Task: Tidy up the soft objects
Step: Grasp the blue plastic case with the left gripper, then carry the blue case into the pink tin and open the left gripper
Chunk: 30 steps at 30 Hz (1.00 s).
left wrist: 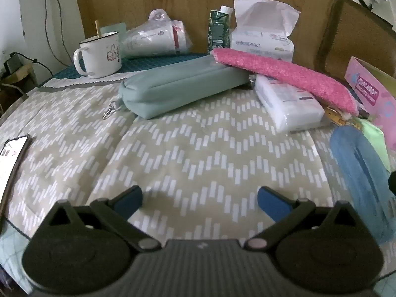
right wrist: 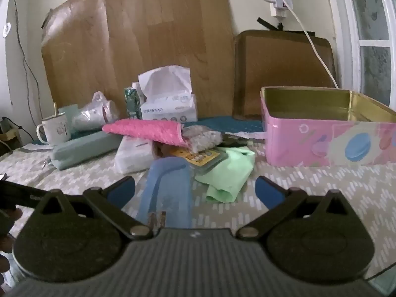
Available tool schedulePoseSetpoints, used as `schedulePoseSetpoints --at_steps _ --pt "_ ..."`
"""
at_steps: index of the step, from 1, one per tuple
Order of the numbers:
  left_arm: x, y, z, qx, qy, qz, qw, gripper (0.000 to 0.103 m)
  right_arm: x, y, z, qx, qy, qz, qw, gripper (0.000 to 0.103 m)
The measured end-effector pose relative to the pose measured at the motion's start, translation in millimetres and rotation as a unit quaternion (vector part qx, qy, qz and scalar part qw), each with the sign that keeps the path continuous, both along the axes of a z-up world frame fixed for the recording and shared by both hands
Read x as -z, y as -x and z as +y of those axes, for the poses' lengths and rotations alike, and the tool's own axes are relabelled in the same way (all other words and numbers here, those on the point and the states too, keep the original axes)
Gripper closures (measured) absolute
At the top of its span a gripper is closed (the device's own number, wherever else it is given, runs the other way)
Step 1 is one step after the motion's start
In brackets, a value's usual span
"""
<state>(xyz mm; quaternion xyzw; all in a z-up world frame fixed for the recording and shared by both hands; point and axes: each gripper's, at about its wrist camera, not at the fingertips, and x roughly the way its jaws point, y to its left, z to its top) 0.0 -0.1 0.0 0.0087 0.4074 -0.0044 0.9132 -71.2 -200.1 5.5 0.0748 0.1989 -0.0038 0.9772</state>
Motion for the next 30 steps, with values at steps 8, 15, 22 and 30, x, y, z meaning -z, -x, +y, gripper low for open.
schedulePoseSetpoints --at_steps 8,15,22,30 --pt "-1 4 -4 0.004 0.004 -0.010 0.9999 0.000 -1 11 -1 -0.018 -0.016 -0.046 0.999 0.000" --pt "3 31 5 0.050 0.004 -0.070 0.9963 0.000 8 4 2 -0.025 -0.009 -0.019 0.999 0.000" --pt "-7 24 11 0.057 0.037 -0.059 0.9959 0.000 13 1 13 -0.052 0.019 0.005 0.998 0.000" --pt "-30 -1 1 0.142 0.150 -0.036 0.9777 0.010 14 -1 16 -0.072 0.022 0.031 0.997 0.000"
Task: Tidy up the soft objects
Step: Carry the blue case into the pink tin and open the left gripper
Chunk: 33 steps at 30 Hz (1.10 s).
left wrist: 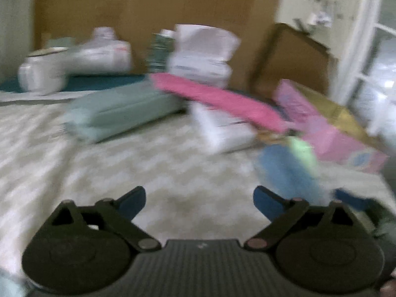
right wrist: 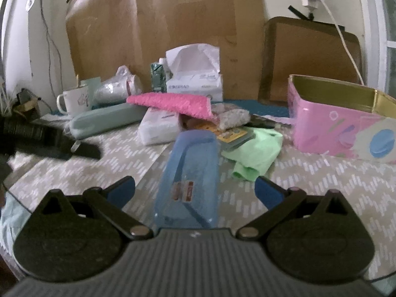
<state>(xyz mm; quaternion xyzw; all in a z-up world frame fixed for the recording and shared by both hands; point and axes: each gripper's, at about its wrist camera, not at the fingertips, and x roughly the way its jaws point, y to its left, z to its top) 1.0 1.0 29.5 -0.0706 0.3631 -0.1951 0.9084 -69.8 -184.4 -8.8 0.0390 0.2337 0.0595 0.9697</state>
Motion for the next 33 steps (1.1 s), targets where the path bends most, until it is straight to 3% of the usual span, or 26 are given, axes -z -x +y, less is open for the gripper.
schedulePoseSetpoints --at_steps 2,4,5,8,10,12,14,18,24,28,33 --pt "-4 -11 -13 0.039 0.027 0.016 0.9987 0.013 2 0 1 -0.009 0.008 0.007 1.000 0.009" --pt "-5 -20 -31 0.076 0.043 0.032 0.9956 0.021 6 -4 1 -0.019 0.010 0.031 0.999 0.039" --pt "-4 -23 -42 0.092 0.046 0.039 0.9939 0.024 8 -3 -1 -0.020 0.008 0.030 0.999 0.046" --pt "4 -37 -80 0.135 0.041 0.072 0.9874 0.037 7 1 -9 -0.028 0.004 0.033 0.999 0.046" --pt "13 -42 -106 0.164 0.052 0.099 0.9800 0.036 7 7 -13 -0.032 0.010 0.031 0.999 0.046" --pt "16 -36 -124 0.171 0.055 0.102 0.9784 0.037 8 12 -19 -0.017 0.025 0.024 0.999 0.047" --pt "14 -28 -131 0.178 0.050 0.091 0.9785 0.037 4 17 -32 -0.004 0.008 0.016 1.000 0.047" --pt "-21 -15 -153 0.198 0.047 0.035 0.9783 0.037 -17 20 -49 0.021 0.028 -0.053 0.998 0.047" --pt "-76 -44 -226 0.238 0.045 -0.040 0.9695 0.039 -48 -20 -107 0.081 0.053 -0.119 0.988 0.046" --pt "-73 -78 -284 0.252 0.044 -0.042 0.9657 0.039 -50 -67 -160 0.127 0.045 -0.103 0.986 0.046" --pt "-44 -104 -328 0.232 0.042 -0.011 0.9718 0.039 -35 -98 -192 0.163 0.045 -0.038 0.985 0.046"
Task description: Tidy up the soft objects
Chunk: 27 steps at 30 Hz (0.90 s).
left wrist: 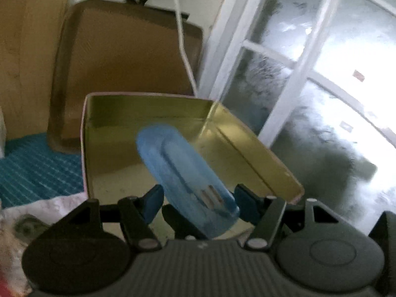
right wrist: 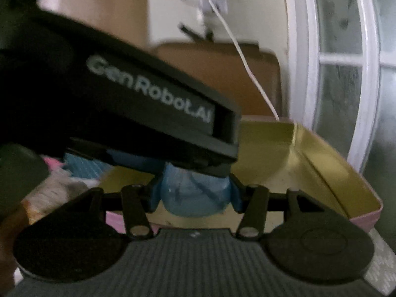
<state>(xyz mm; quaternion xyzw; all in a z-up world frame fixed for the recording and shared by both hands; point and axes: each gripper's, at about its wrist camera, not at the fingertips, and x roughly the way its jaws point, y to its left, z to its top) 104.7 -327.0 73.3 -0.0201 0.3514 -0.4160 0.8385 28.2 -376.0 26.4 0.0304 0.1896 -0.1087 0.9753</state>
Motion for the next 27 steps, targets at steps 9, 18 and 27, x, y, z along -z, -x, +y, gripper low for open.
schedulePoseSetpoints --at_steps 9,18,27 --pt "-17 33 126 -0.039 0.089 -0.015 0.9952 0.037 -8 70 34 -0.044 -0.031 -0.100 0.993 0.045" --pt "1 64 270 -0.158 0.036 -0.034 0.9862 0.036 14 50 107 -0.168 -0.031 -0.001 0.985 0.060" --pt "36 86 308 -0.148 0.056 0.012 0.9873 0.032 31 -24 146 -0.217 0.010 0.103 0.971 0.038"
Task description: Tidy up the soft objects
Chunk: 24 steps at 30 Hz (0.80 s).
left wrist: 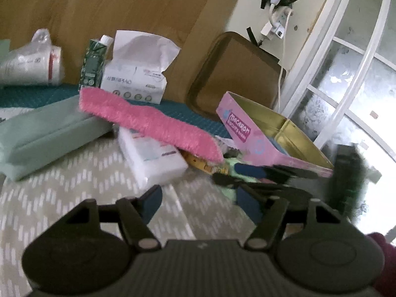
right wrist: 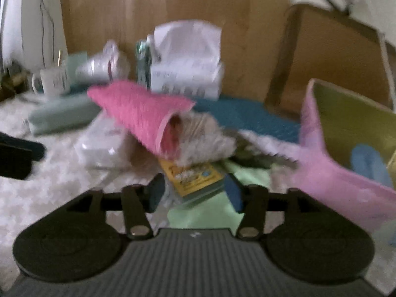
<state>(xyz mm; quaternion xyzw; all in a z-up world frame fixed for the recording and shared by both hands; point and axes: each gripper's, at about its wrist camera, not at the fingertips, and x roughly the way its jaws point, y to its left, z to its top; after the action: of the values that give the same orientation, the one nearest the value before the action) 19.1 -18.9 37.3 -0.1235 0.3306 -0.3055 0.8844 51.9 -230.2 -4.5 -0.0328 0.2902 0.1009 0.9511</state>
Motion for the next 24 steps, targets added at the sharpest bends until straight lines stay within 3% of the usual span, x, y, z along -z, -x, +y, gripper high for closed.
schedulePoseSetpoints --at_steps 2,4,6,14,16,18,24 --pt "1 2 8 0.002 0.005 0.001 1.0000 0.032 2 -8 0 -0.008 -0.008 0.006 1.000 0.038" --pt "2 3 12 0.003 0.007 0.004 1.0000 0.032 -1 -11 -1 -0.010 -0.014 0.017 1.000 0.047" --pt "4 2 16 0.002 0.009 0.008 0.9999 0.032 -4 -3 -3 -0.022 -0.031 0.030 0.999 0.063" --pt "18 -3 14 0.010 0.023 0.049 0.9985 0.032 -9 88 33 -0.115 -0.083 0.050 0.989 0.065" --pt "22 -1 12 0.007 0.016 0.054 0.9984 0.032 -10 101 41 -0.127 -0.064 0.037 0.989 0.063" --pt "25 -2 12 0.003 0.011 0.058 0.9982 0.032 -9 103 43 -0.129 -0.046 0.026 0.990 0.037" --pt "26 6 18 -0.007 -0.011 0.064 0.9979 0.032 -3 101 40 -0.127 -0.050 0.022 0.990 0.034"
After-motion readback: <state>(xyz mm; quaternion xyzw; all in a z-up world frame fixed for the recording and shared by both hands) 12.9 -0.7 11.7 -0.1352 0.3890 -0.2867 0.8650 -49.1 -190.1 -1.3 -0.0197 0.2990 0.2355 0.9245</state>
